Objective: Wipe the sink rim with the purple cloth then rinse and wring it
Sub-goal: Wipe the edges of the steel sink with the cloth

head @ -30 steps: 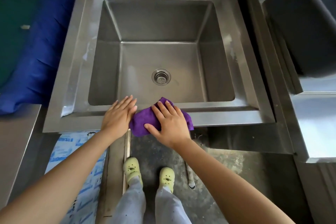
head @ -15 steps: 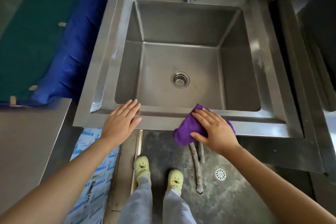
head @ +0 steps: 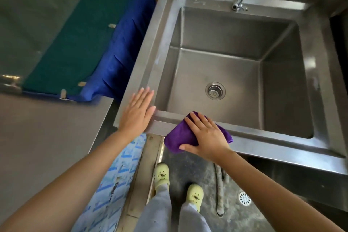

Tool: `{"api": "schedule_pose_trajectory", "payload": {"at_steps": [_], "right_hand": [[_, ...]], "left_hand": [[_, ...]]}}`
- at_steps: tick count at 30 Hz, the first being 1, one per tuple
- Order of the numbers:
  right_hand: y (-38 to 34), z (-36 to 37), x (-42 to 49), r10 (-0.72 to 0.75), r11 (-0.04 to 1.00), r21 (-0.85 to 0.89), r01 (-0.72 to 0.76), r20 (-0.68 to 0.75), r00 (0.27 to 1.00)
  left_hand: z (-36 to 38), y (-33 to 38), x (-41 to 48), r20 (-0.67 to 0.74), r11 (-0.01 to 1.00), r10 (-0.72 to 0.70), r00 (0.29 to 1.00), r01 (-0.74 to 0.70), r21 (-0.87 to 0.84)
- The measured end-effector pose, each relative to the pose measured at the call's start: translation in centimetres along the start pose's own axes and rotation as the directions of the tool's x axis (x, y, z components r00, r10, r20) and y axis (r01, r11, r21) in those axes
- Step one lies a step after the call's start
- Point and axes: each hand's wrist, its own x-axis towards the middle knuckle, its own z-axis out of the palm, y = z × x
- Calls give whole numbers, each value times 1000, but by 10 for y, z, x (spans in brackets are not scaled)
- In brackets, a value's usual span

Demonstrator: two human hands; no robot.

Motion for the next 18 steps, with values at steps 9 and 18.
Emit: {"api": "schedule_pose_trajectory", "payload": {"at_steps": [9,18], "right_hand": [[-56,-4,52,54,991,122,-54,0,999],[-90,-12,135,205,955,235,-178,-93,974]], "left_hand": [[1,-67,35,47,991,-131,990,129,37],[-1,-73,79,78,998,-37,996,40,-41]]}}
